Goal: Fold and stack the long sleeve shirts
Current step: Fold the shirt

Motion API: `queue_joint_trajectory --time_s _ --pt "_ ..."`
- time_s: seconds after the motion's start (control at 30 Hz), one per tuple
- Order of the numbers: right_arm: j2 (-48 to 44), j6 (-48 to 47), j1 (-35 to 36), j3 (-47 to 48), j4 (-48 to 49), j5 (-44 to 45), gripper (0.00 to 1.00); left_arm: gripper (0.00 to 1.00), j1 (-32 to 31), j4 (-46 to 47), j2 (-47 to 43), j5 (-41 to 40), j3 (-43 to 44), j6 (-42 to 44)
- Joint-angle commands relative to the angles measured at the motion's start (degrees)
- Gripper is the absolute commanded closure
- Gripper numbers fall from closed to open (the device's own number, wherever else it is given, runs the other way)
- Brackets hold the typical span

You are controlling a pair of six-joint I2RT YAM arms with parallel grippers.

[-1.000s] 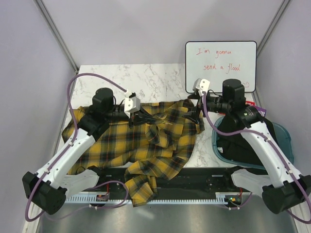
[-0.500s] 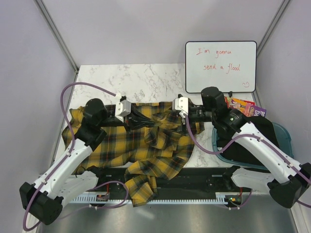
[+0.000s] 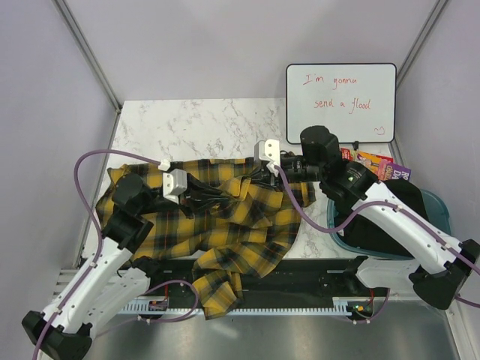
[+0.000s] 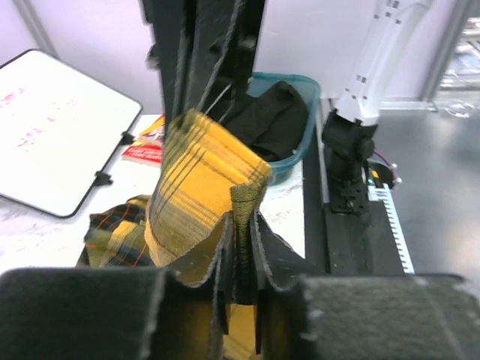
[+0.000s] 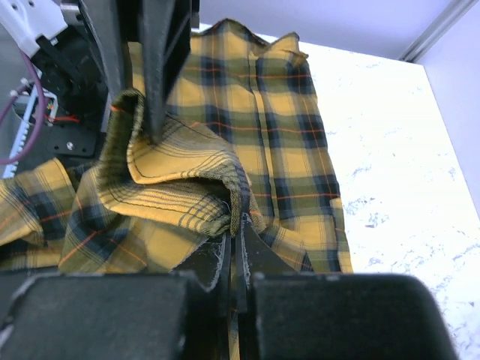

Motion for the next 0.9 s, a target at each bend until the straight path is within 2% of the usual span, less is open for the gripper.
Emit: queue_joint_trajectory --time_s 0.0,0.07,0.1,0.13,0.27,0.43,0.6,0.77,0.87 --pt "-0.99 5.11 0.99 3.82 2.68 -1.27 1.00 0.60 0.43 -5.29 -2.52 -10.28 -0.43 -2.77" --pt "-0.81 5.55 1.25 4.52 1.45 0.47 1.00 0.45 0.43 -11.01 -4.71 -16.25 2.11 -0.85" --pt "-0.46 6.60 1.25 5.31 -0.03 0.92 1.00 0.21 0.43 -15.65 -5.68 -21.50 4.03 -0.05" --pt "-0.20 7.13 1.34 5.67 -0.74 1.45 1.00 0.01 0.43 -17.96 -7.43 -23.47 5.27 1.00" --pt "1.47 11.87 2.92 6.28 -1.98 5.92 1.00 0.01 0.43 -30.26 -8.59 -25.07 12.30 13.19" --pt "6.21 16.80 6.16 8.39 -4.52 13.22 1.00 0.01 0.43 -47.03 -3.06 -29.81 23.37 17.80" --pt "10.00 18.74 7.32 10.77 -6.29 17.01 1.00 0.01 0.43 -52.08 1.07 -30.17 31.02 20.17" --pt "11.93 17.86 8.19 11.90 -6.55 17.80 1.00 0.01 0.35 -56.82 6.52 -32.89 33.85 18.59" --pt "13.60 17.34 8.46 13.22 -7.34 18.24 1.00 0.01 0.35 -57.71 8.81 -28.97 33.67 18.15"
